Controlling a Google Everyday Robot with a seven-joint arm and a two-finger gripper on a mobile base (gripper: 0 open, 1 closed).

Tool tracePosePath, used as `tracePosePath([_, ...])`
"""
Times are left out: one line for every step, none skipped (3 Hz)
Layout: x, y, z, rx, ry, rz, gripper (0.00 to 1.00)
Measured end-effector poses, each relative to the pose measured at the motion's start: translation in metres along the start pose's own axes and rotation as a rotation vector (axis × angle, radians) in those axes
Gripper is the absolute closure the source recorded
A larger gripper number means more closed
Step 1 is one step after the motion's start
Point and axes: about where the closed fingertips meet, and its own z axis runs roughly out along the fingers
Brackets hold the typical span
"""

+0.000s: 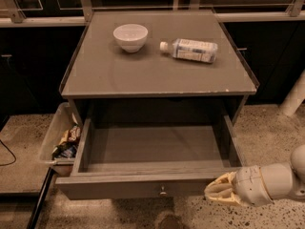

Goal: Close top drawer

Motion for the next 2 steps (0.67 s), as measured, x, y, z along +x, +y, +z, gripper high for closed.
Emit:
tracePosePath([0.0,0.0,0.0,0.0,0.0,0.0,0.35])
tracePosePath([0.0,-0.0001,0.0,0.0,0.0,0.0,0.11])
